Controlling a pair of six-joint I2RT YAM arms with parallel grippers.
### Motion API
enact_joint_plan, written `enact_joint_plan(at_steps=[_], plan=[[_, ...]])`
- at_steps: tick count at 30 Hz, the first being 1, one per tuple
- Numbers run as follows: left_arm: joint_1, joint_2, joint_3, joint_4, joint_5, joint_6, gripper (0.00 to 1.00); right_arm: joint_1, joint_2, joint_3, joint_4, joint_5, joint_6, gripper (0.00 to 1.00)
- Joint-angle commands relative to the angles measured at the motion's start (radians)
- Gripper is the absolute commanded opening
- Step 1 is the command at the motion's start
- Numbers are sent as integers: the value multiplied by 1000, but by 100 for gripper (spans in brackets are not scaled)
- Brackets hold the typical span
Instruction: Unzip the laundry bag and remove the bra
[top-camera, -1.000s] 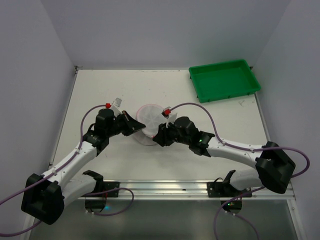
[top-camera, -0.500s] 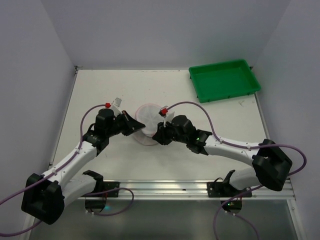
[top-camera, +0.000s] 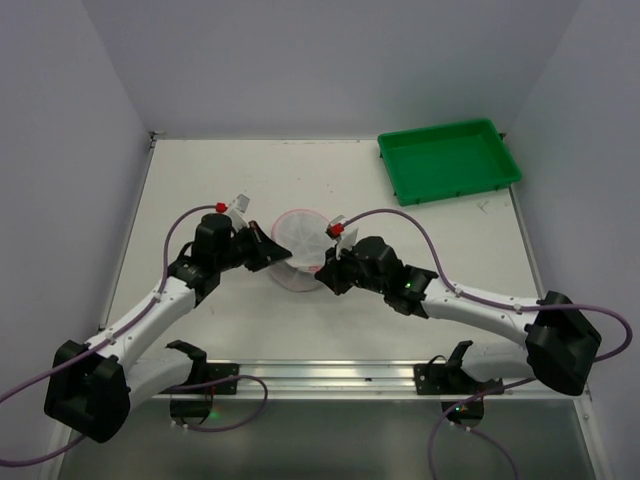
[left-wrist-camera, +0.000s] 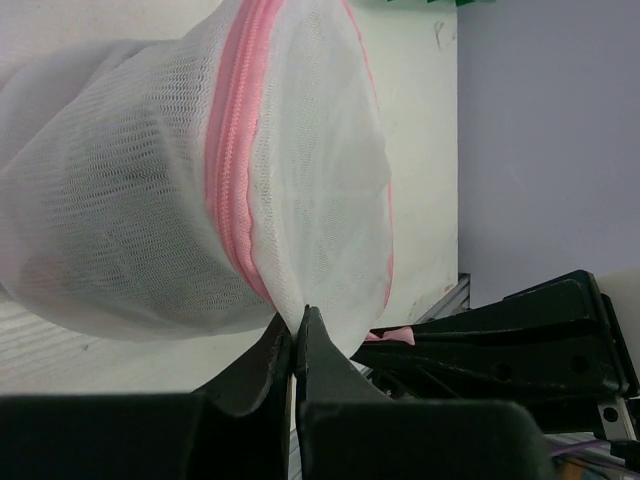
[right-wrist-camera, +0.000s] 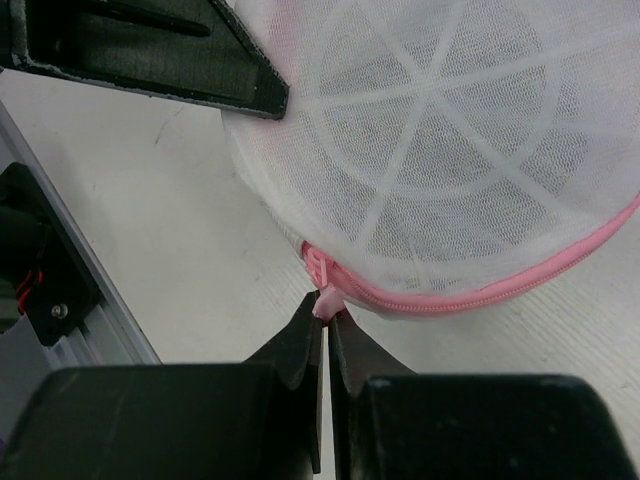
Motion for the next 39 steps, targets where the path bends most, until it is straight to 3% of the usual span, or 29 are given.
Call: enact_joint_plan(at_steps=[1,11,12,13,16,17,20,21,28,35,39], plan=[[8,9,60,-55,-8,81,0,-17,-68,-45,-49,89,-43,0],[22,29,95,-71,-2,116,0,-47,-144,-109,-122,123,19,0],[24,35,95,-60,4,118,0,-47,-146,-102,-124,73,20,5],[22,36,92,-54,13,119,0,-46,-146,-94,-142,64,20,17],[22,41,88,-43,23,121,0,-47,-154,-62,-177,17,37,25],[22,41,86,-42,29,119,0,-47,-158,-46,-184,8,37,38],[22,32,83,-37,30,116,0,-47,-186,-11,-220,-14,51,58],[24,27,82,-35,30,115,0,-47,-196,-3,-226,-14,69,61],[22,21,72,-17,33,99,0,-47,-143,29,-187,18,158,57],[22,12,60,-3,29,56,0,-44,-22,26,-100,-78,172,44],[22,0,43,33,23,12,0,-44,12,-3,-20,-143,154,43]])
